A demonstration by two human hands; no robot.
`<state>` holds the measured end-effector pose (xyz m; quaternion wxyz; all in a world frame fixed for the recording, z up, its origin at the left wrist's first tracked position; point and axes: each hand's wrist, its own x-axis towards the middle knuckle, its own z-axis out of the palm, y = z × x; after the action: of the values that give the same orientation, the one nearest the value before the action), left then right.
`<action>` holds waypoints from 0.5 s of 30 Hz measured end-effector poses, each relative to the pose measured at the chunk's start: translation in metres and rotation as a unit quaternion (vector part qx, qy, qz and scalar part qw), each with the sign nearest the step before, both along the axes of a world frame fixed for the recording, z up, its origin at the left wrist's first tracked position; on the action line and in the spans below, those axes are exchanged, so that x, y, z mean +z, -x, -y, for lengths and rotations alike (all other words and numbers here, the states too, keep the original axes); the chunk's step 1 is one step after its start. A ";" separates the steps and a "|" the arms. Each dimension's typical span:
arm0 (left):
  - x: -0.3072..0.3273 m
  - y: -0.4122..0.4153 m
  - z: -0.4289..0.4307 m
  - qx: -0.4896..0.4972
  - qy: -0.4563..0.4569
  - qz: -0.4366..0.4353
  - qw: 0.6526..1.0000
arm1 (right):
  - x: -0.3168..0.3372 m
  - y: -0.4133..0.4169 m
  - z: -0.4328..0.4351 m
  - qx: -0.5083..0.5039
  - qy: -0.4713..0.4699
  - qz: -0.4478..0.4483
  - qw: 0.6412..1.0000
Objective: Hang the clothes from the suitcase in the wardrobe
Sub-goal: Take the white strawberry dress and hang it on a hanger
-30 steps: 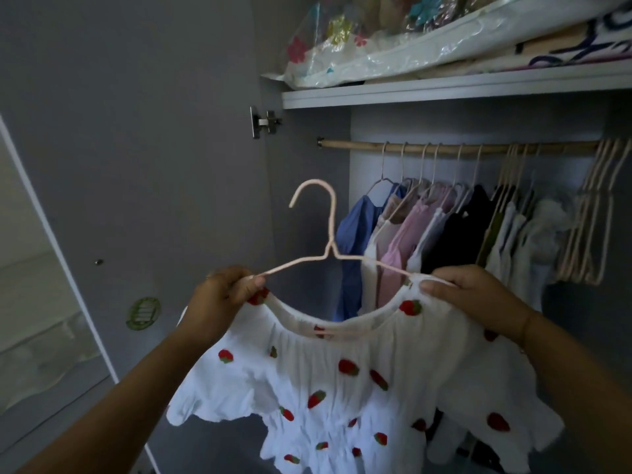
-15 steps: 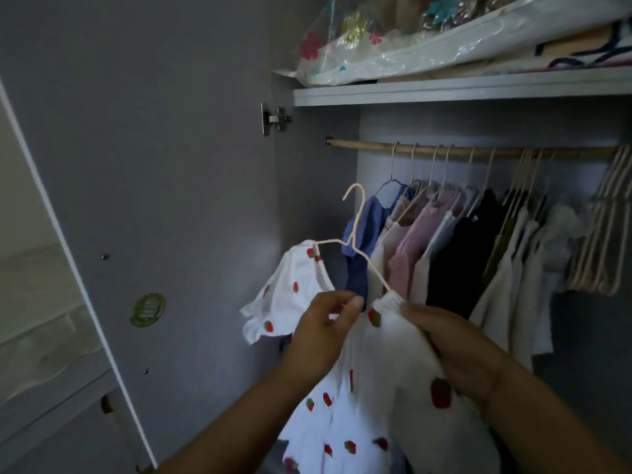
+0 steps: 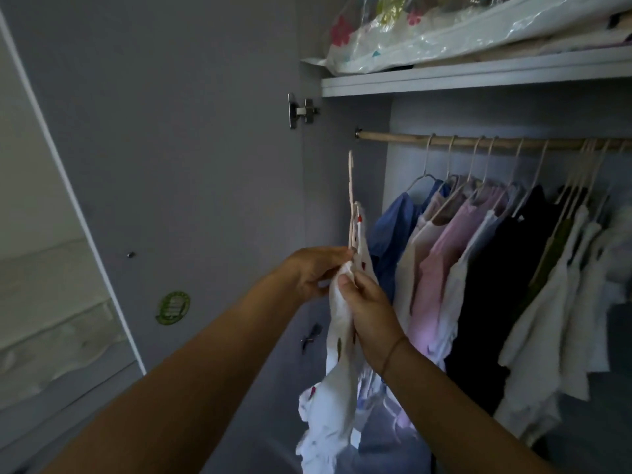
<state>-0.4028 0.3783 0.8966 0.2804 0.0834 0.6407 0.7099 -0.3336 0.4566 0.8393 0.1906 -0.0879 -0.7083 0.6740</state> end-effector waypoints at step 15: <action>0.030 0.128 -0.078 0.053 -0.004 -0.060 0.997 | 0.044 0.138 -0.045 -0.083 0.046 -0.011 0.995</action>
<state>-0.5306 0.4564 0.9262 0.2031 0.0934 0.6574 0.7196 -0.4720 0.5014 0.8836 0.2496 -0.1480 -0.6646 0.6885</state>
